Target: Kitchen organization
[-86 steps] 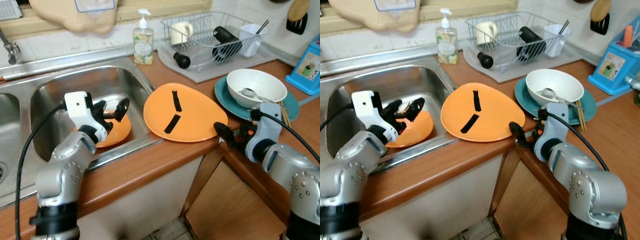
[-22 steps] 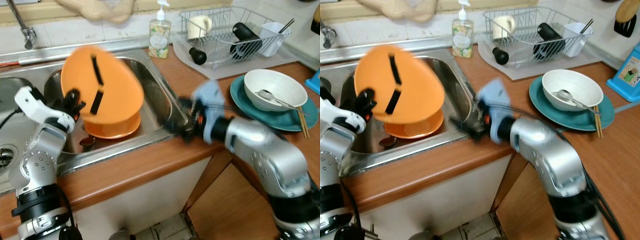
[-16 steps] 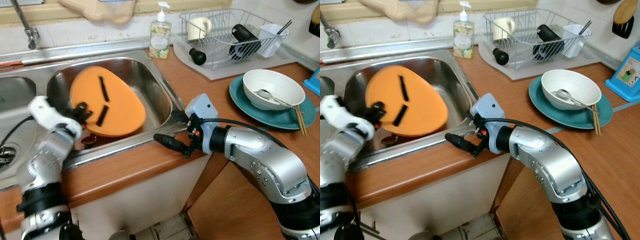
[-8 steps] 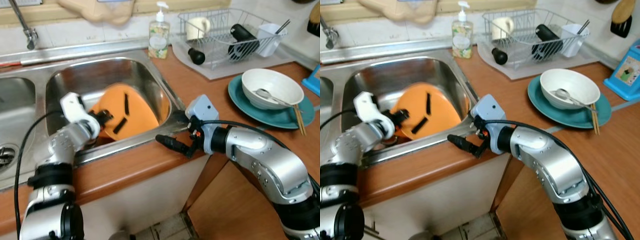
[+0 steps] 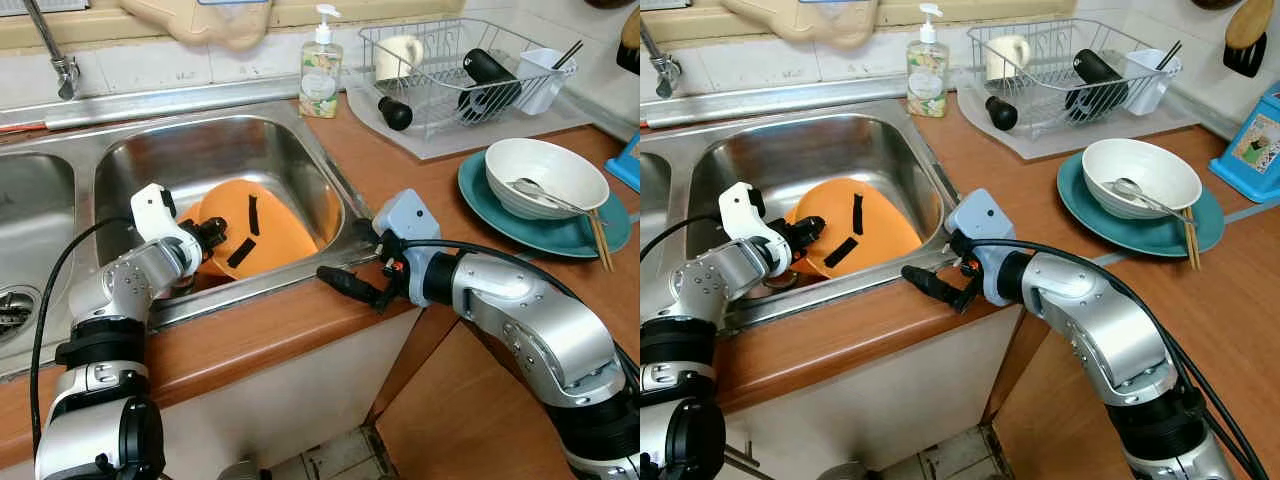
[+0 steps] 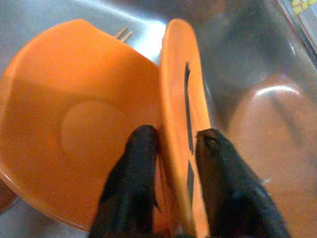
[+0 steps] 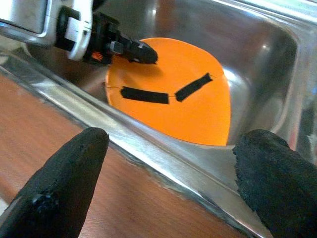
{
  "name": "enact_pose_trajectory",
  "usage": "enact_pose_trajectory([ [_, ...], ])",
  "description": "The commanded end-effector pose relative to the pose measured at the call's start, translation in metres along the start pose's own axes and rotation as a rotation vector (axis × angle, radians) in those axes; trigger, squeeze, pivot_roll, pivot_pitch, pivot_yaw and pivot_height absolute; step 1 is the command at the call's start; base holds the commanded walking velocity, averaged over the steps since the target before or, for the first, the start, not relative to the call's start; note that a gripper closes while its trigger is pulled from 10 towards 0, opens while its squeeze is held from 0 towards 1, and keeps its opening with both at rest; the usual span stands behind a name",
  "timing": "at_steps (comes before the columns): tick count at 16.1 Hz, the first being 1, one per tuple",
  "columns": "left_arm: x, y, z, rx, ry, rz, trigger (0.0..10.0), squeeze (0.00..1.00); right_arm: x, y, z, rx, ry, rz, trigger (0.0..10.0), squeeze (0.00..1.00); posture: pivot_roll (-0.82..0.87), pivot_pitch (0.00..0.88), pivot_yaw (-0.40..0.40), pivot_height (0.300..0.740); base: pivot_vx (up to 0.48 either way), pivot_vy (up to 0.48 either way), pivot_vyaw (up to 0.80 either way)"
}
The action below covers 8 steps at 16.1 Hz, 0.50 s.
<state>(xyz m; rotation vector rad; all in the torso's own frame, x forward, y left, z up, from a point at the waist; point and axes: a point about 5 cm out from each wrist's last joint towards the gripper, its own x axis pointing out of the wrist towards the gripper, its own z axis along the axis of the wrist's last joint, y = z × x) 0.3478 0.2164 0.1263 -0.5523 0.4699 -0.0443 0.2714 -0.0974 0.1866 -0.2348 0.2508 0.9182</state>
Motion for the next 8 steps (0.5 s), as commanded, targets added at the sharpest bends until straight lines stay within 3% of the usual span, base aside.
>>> enact_pose_trajectory([
  [1,-0.001,-0.002,0.008,0.031,-0.035,-0.009,10.0,1.00,-0.001,-0.007,0.002,-0.009,-0.005,-0.049,10.0,0.00,-0.14,0.000,0.007,0.740,0.000,0.000,0.00],
  [3,-0.006,0.003,0.011,0.078,-0.066,0.003,10.0,1.00,0.000,-0.017,0.002,0.006,-0.002,-0.128,10.0,0.00,-0.14,0.000,0.006,0.740,0.000,0.000,0.00],
  [8,-0.016,0.007,0.018,0.289,-0.103,0.038,10.0,1.00,0.001,-0.033,0.002,0.033,0.006,-0.245,10.0,0.00,-0.13,0.000,-0.006,0.740,0.000,0.000,0.00],
])
